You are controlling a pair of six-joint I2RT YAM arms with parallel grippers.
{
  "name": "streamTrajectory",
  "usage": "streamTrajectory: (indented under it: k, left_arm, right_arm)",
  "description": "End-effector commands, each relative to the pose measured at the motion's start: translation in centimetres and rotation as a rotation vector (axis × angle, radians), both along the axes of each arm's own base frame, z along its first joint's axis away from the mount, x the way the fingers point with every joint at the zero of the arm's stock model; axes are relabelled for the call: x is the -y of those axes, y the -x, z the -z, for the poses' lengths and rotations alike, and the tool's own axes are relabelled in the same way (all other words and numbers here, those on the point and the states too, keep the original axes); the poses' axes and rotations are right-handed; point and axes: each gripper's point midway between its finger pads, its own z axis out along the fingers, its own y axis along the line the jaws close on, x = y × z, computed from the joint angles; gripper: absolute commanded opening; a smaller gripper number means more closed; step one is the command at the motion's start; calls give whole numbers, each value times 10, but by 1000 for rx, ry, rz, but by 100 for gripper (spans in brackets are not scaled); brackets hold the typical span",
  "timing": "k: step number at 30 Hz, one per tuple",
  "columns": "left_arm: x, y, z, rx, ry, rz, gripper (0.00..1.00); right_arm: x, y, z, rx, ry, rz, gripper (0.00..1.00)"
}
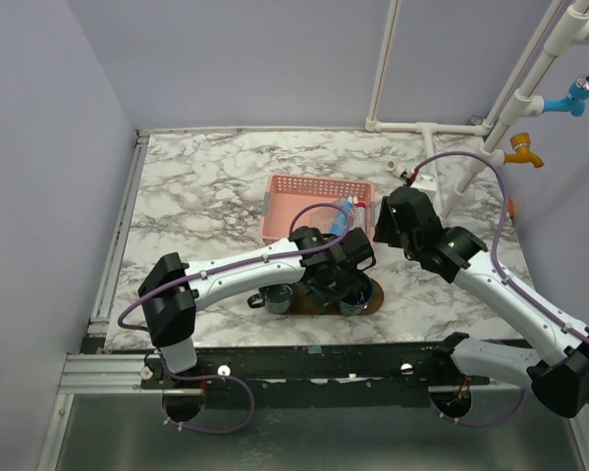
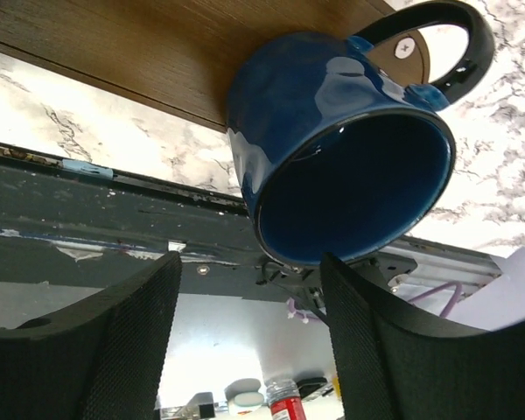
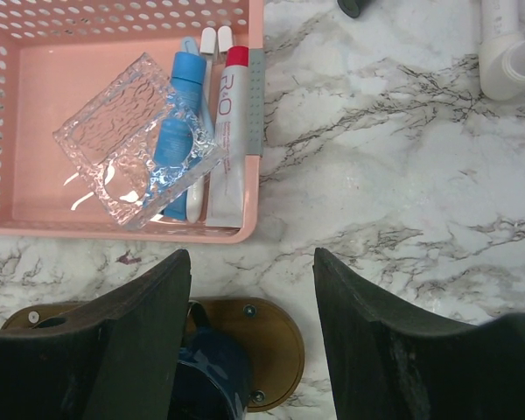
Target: Prepare toiletry sets of a toothbrush and toothpaste on the tray
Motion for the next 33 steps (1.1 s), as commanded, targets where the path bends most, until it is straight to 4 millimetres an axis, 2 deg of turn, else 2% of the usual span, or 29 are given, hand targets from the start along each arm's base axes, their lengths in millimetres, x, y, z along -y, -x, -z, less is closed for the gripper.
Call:
streamTrajectory:
  k: [1,7,19,24,33]
  left_arm:
    - [12,4,2,-37,16,-5,63]
    - [18,2,9,-41,12,-1,59]
    - [26,0,20,-45,11,25,41]
    - [30,6,21,-74,26,46,34]
    - [33,5,16,-55,45,64,23]
  right_arm:
    - [2,2,-1,15,-17,-8,62]
    - [3,5,0,15,-23,-12,62]
    - [4,9,4,8,-28,-16,61]
    - [3,9,4,10,-30,-18,62]
    - [3,8,4,9,-30,-17,62]
